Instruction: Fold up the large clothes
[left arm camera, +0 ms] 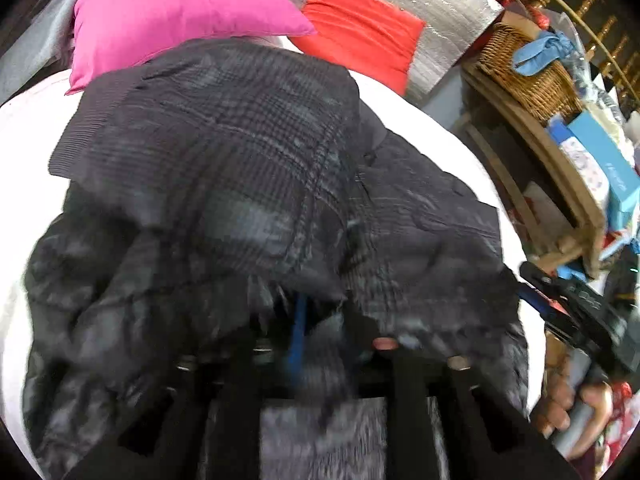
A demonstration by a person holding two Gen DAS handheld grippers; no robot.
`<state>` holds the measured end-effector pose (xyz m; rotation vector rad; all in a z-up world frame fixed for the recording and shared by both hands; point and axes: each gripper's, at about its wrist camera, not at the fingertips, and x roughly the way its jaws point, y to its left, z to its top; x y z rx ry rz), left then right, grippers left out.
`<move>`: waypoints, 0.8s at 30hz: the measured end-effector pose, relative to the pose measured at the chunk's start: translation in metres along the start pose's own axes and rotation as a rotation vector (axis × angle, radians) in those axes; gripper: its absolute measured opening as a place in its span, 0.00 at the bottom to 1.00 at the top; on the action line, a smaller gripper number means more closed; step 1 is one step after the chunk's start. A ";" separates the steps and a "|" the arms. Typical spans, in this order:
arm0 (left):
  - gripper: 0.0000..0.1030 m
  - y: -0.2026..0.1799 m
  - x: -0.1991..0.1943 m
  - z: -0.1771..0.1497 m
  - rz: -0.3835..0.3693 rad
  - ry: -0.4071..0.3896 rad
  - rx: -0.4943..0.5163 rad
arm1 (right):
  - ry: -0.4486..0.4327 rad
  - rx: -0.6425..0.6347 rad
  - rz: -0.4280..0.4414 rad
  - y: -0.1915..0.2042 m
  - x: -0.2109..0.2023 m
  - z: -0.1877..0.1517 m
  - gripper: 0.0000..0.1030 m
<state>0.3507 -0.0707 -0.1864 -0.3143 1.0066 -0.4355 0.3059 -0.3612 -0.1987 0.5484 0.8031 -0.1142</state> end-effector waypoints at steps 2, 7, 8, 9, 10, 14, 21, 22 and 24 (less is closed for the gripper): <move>0.56 0.007 -0.020 -0.002 -0.026 -0.028 -0.020 | 0.012 -0.005 0.011 0.003 0.002 -0.003 0.53; 0.69 0.048 -0.071 0.005 -0.102 -0.125 -0.128 | 0.049 -0.048 0.109 0.021 0.008 -0.011 0.53; 0.77 0.060 -0.076 0.009 -0.108 -0.147 -0.174 | 0.054 -0.069 0.118 0.028 0.009 -0.014 0.53; 0.79 0.078 -0.081 0.012 -0.116 -0.174 -0.242 | 0.054 -0.083 0.114 0.033 0.010 -0.016 0.53; 0.79 0.092 -0.077 0.017 -0.129 -0.187 -0.300 | 0.056 -0.101 0.106 0.039 0.012 -0.019 0.53; 0.79 0.154 -0.052 0.028 -0.252 -0.154 -0.584 | 0.065 -0.118 0.101 0.047 0.017 -0.024 0.53; 0.68 0.167 -0.035 0.044 -0.242 -0.223 -0.619 | 0.059 -0.082 0.075 0.033 0.021 -0.018 0.53; 0.49 0.166 -0.034 0.045 -0.223 -0.227 -0.612 | 0.064 -0.075 0.072 0.032 0.023 -0.016 0.53; 0.12 0.165 -0.030 0.049 -0.211 -0.232 -0.605 | 0.066 -0.064 0.068 0.028 0.025 -0.014 0.53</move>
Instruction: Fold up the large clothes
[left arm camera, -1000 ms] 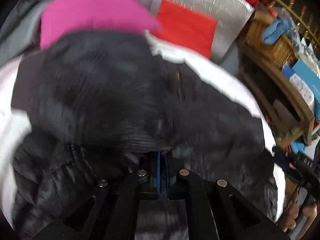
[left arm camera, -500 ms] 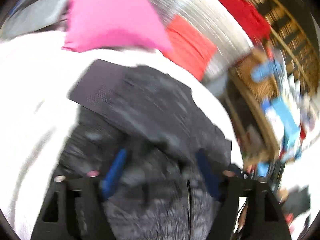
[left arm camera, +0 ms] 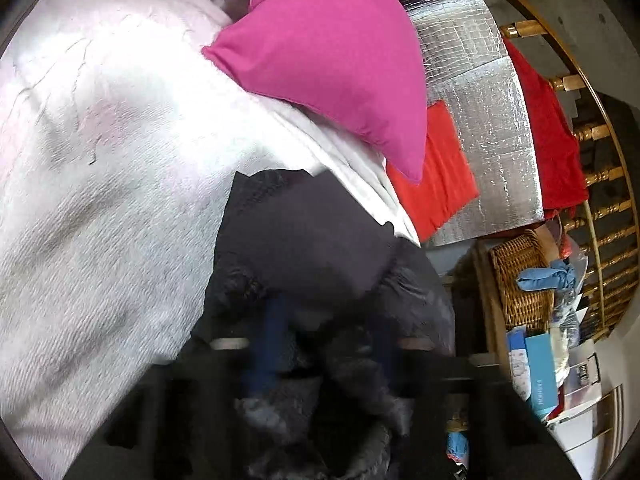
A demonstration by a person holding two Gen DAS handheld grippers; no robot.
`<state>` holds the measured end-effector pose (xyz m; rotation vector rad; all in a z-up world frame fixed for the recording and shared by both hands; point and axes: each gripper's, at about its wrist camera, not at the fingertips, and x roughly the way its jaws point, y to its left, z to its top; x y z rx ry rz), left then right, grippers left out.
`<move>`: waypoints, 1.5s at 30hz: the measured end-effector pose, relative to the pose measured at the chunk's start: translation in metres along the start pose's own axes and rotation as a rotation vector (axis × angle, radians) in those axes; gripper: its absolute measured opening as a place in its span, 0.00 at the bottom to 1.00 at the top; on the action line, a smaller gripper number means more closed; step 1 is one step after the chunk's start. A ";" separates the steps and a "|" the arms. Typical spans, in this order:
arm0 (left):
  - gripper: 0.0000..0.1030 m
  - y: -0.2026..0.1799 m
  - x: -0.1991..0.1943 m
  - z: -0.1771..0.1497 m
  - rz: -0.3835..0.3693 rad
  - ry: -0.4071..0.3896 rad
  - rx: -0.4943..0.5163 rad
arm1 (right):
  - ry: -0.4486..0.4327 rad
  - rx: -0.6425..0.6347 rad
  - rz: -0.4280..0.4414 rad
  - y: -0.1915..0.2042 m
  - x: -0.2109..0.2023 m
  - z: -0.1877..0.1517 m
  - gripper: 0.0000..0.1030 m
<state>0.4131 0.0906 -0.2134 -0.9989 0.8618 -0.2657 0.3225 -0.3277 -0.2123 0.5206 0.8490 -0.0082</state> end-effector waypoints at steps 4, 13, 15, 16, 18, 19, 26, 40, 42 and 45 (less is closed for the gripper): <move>0.04 -0.032 0.013 -0.016 -0.018 -0.007 0.117 | -0.017 0.014 -0.016 -0.008 -0.004 0.004 0.53; 0.04 -0.098 0.044 -0.071 0.048 0.104 0.384 | -0.042 0.093 -0.019 -0.036 -0.018 0.015 0.53; 0.06 -0.088 0.034 -0.066 0.013 0.125 0.311 | -0.046 0.098 -0.014 -0.039 -0.021 0.017 0.53; 0.08 -0.085 0.028 -0.062 0.016 0.115 0.293 | -0.046 0.099 -0.010 -0.039 -0.022 0.017 0.53; 0.27 -0.078 0.015 -0.057 0.050 0.067 0.281 | -0.038 0.104 0.002 -0.038 -0.022 0.016 0.56; 0.56 -0.072 0.007 -0.053 0.070 0.047 0.268 | -0.035 0.107 0.007 -0.039 -0.023 0.015 0.62; 0.70 -0.054 0.030 -0.044 0.013 0.131 0.201 | -0.052 0.074 -0.013 -0.027 -0.020 0.009 0.65; 0.13 -0.127 0.072 -0.099 -0.011 0.119 0.489 | -0.098 0.122 -0.035 -0.048 -0.035 0.016 0.65; 0.13 -0.139 0.090 -0.130 -0.010 0.189 0.557 | -0.104 0.137 -0.038 -0.053 -0.037 0.018 0.65; 0.13 -0.146 0.109 -0.172 0.002 0.312 0.632 | -0.107 0.168 -0.023 -0.059 -0.041 0.021 0.65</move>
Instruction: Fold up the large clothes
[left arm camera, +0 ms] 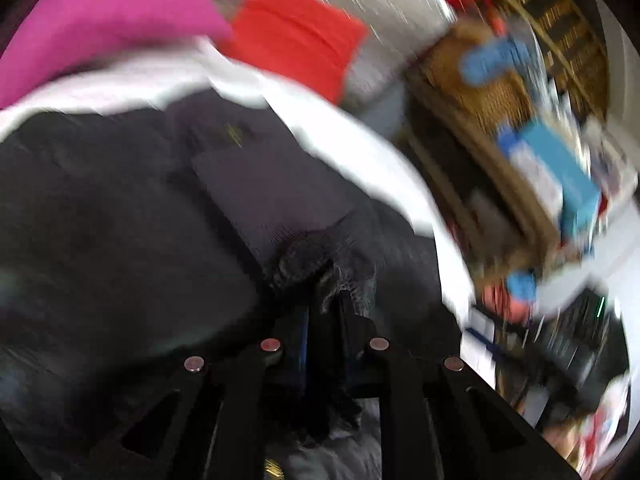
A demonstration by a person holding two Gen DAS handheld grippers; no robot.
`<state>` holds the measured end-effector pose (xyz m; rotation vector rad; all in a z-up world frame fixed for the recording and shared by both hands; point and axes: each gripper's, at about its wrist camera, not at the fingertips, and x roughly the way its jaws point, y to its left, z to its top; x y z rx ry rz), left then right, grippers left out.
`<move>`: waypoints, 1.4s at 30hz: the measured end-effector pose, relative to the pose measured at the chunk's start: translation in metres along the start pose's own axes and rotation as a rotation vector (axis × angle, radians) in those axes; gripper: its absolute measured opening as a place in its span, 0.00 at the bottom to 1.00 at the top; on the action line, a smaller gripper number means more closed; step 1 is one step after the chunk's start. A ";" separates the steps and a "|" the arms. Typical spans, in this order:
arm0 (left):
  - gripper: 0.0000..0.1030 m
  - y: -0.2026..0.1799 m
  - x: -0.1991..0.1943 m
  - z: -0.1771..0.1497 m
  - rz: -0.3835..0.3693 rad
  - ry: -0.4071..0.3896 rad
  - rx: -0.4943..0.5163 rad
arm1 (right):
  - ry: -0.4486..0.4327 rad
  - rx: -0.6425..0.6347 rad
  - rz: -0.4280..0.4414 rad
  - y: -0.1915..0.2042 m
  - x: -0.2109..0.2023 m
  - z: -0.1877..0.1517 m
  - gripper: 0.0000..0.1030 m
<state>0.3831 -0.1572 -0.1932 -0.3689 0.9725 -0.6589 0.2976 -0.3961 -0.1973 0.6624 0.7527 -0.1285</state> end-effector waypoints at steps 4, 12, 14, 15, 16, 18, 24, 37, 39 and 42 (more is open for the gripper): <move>0.24 -0.012 0.004 -0.015 -0.036 0.121 0.023 | -0.001 0.023 0.017 -0.001 -0.002 0.004 0.65; 0.65 0.012 -0.112 -0.001 0.065 -0.125 0.116 | 0.055 0.026 0.121 0.018 0.008 -0.007 0.67; 0.68 0.035 -0.138 0.004 0.170 -0.196 0.088 | 0.068 -0.025 0.139 0.035 0.011 -0.015 0.70; 0.68 0.050 -0.145 0.005 0.219 -0.208 0.055 | 0.075 -0.060 0.153 0.047 0.013 -0.019 0.72; 0.68 0.061 -0.148 0.007 0.261 -0.211 0.018 | 0.079 -0.099 0.167 0.060 0.015 -0.024 0.76; 0.68 0.096 -0.155 0.008 0.358 -0.199 -0.080 | 0.086 -0.196 0.169 0.086 0.018 -0.035 0.78; 0.68 0.145 -0.117 0.000 0.520 -0.022 -0.176 | 0.179 -0.472 0.017 0.149 0.058 -0.082 0.79; 0.72 0.133 -0.077 -0.004 0.575 0.060 -0.077 | 0.166 0.222 0.163 -0.010 0.027 -0.022 0.78; 0.72 0.132 -0.079 -0.005 0.574 0.064 -0.084 | 0.172 0.311 0.251 -0.031 0.020 -0.015 0.79; 0.72 0.132 -0.080 -0.005 0.569 0.059 -0.088 | 0.163 0.357 0.275 -0.045 0.018 -0.010 0.79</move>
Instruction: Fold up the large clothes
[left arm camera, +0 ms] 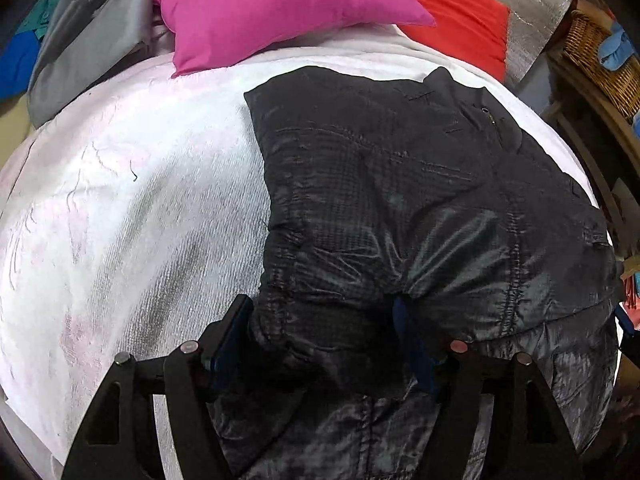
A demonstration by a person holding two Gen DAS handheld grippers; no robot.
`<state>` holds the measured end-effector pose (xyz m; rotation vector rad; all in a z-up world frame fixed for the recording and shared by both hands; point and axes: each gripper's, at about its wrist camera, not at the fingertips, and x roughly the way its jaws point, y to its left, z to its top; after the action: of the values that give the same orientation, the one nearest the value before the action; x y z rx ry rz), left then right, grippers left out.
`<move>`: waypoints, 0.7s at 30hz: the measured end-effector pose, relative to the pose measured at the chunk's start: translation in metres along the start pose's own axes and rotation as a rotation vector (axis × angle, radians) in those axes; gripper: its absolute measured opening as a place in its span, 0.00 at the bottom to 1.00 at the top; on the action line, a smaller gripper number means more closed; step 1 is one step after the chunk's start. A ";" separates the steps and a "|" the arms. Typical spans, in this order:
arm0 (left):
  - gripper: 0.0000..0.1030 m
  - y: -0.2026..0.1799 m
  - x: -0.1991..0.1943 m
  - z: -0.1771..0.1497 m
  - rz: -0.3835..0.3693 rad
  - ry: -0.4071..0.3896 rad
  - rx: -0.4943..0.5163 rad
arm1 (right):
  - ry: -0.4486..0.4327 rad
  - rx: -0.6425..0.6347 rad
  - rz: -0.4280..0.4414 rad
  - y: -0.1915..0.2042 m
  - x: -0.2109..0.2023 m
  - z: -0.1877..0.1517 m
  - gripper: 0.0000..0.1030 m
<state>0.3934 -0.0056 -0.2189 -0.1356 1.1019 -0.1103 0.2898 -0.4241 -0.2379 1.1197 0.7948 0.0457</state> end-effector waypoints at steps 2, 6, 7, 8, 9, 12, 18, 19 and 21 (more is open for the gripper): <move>0.72 0.004 -0.005 -0.001 -0.007 -0.005 -0.001 | 0.025 0.025 0.021 -0.006 0.007 0.004 0.79; 0.72 0.014 -0.018 0.005 -0.070 -0.037 -0.042 | 0.007 0.026 0.010 -0.008 0.005 0.010 0.78; 0.72 0.018 -0.024 0.006 -0.083 -0.055 -0.048 | -0.016 0.016 0.010 -0.008 -0.004 0.011 0.77; 0.71 0.022 -0.033 0.008 -0.096 -0.086 -0.053 | -0.048 -0.007 0.002 -0.005 -0.012 0.015 0.77; 0.72 0.025 -0.039 0.009 -0.100 -0.107 -0.052 | -0.073 -0.024 -0.007 -0.004 -0.015 0.019 0.77; 0.72 0.036 -0.048 0.014 -0.092 -0.148 -0.059 | -0.157 -0.066 -0.095 -0.005 -0.029 0.034 0.77; 0.72 0.071 -0.012 0.026 -0.178 -0.031 -0.215 | -0.007 -0.110 -0.130 -0.015 0.012 0.054 0.78; 0.72 0.073 -0.008 0.028 -0.217 -0.024 -0.237 | 0.035 -0.124 -0.141 -0.017 0.023 0.055 0.78; 0.72 0.073 -0.003 0.029 -0.291 -0.008 -0.252 | 0.102 -0.146 -0.167 -0.020 0.038 0.055 0.79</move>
<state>0.4197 0.0686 -0.2150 -0.5218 1.0801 -0.2306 0.3431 -0.4604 -0.2644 0.9153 0.9587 0.0204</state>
